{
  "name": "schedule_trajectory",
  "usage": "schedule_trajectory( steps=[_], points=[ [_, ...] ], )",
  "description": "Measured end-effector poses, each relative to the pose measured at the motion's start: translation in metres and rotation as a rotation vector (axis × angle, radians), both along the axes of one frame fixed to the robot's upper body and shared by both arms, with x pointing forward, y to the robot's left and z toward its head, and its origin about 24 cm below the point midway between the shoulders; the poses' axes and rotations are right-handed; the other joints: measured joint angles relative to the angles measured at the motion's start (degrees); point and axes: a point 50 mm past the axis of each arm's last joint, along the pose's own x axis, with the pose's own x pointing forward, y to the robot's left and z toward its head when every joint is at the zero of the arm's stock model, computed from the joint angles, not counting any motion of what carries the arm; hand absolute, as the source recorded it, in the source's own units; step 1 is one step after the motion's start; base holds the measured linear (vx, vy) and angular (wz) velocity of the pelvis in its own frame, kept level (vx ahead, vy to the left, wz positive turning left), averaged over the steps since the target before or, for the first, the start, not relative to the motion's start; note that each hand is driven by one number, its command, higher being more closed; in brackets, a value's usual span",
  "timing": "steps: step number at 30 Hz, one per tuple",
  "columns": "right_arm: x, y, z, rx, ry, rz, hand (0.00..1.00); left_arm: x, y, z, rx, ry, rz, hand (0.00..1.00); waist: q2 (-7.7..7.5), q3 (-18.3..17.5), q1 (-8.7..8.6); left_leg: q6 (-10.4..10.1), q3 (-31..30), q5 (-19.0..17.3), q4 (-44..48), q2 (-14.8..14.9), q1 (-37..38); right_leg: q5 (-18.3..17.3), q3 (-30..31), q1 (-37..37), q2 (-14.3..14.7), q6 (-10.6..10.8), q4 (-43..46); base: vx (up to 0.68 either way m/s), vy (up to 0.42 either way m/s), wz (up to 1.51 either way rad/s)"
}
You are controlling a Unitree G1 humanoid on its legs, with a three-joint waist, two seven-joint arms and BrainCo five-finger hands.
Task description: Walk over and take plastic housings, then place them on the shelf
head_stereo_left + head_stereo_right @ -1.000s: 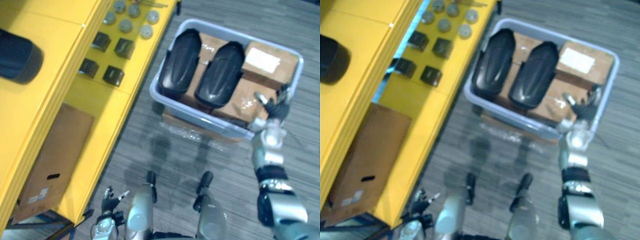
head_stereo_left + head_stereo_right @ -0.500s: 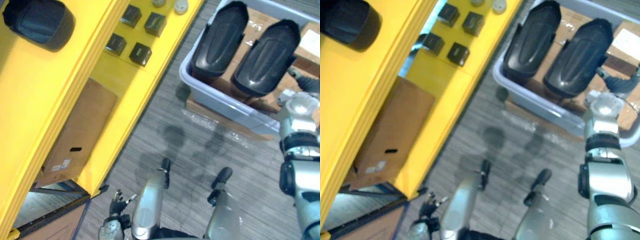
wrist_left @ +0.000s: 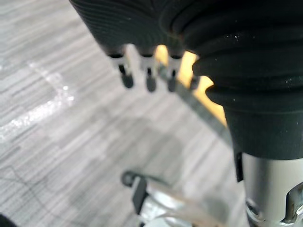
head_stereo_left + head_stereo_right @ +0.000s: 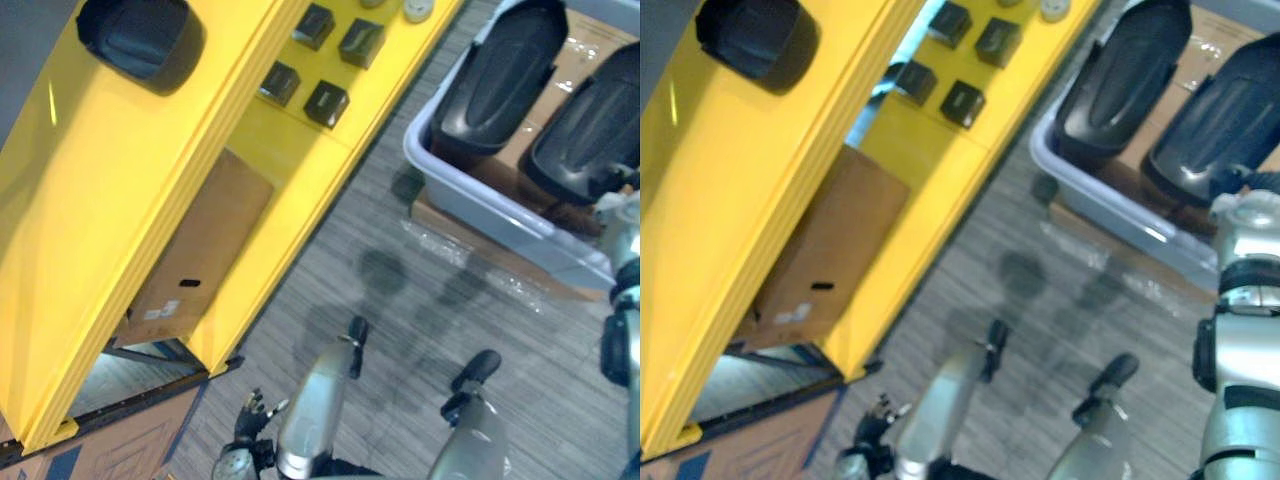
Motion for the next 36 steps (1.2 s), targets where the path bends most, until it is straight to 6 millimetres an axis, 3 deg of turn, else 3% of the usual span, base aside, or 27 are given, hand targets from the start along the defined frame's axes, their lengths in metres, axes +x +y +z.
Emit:
schedule_trajectory(
  steps=[6, 17, 21, 24, 29, 30, 34, 36],
  points=[
    [-0.025, -0.027, 0.013, -0.045, 0.115, -0.124, 1.00, 0.006, -0.002, 0.002, -0.012, -0.014, -0.036, 0.00, 0.34, -0.1, 1.94, 0.0, -0.2, -0.4, 0.4, 0.2, -2.0, 0.1, -1.7, -1.3, -0.3, -0.1, -0.2, -0.01, 0.009, 0.00],
    [-0.035, -0.034, 0.002, -0.166, 0.361, -0.239, 1.00, 0.013, -0.005, 0.011, -0.013, -0.103, -0.058, 0.00, 0.32, -0.2, 3.03, -0.2, -1.6, -0.5, 0.4, 0.5, -1.9, -0.1, -4.1, 0.2, 0.3, -0.1, -0.8, 0.03, 0.001, 0.05],
    [-0.032, -0.031, 0.009, -0.270, 0.387, -0.231, 1.00, 0.018, -0.006, 0.020, -0.031, -0.173, -0.035, 0.00, 0.25, -0.2, 2.86, -0.1, -1.4, -0.7, 0.4, 0.6, -0.9, 0.1, -4.3, 1.7, 0.7, -0.1, -2.0, -0.03, 0.012, -0.01],
    [-0.027, -0.028, 0.017, -0.362, 0.372, -0.219, 1.00, 0.033, -0.007, 0.037, -0.057, -0.271, 0.028, 0.00, -0.13, 0.1, 2.48, -0.3, -1.5, -0.9, 0.5, 1.2, 0.5, 0.5, -4.5, 3.7, 1.6, -0.3, -3.4, -0.02, 0.000, -0.05],
    [-0.013, -0.010, 0.031, -0.485, 0.287, -0.186, 1.00, 0.063, -0.001, 0.077, -0.084, -0.471, 0.153, 0.00, -3.14, 2.2, -0.91, -0.4, -1.3, -0.9, -0.9, 2.0, 4.0, 0.9, -4.6, 6.9, 2.6, 0.1, -4.5, 0.00, 0.000, -0.02],
    [-0.009, -0.005, 0.036, -0.515, 0.248, -0.175, 1.00, 0.068, 0.004, 0.090, -0.088, -0.532, 0.191, 0.00, -4.55, 3.2, -2.03, -0.6, -1.2, -0.8, -2.0, 2.1, 6.1, 0.9, -4.6, 8.7, 2.8, 0.1, -5.1, 0.01, 0.010, -0.04],
    [-0.003, 0.008, 0.049, -0.617, 0.174, -0.143, 1.00, 0.074, 0.013, 0.119, -0.107, -0.654, 0.252, 0.00, -7.04, 4.8, -3.68, -1.5, -1.3, -0.2, -5.3, 2.5, 10.6, 0.9, -5.4, 12.6, 3.5, 0.1, -6.8, 0.01, -0.005, 0.01],
    [0.001, 0.019, 0.045, -0.650, 0.127, -0.109, 1.00, 0.073, 0.017, 0.134, -0.113, -0.703, 0.290, 0.00, -8.02, 5.0, -4.05, -2.1, -1.4, 0.7, -7.8, 2.8, 13.2, 0.8, -5.9, 14.4, 4.0, 0.0, -7.6, 0.03, -0.037, 0.05]
  ],
)
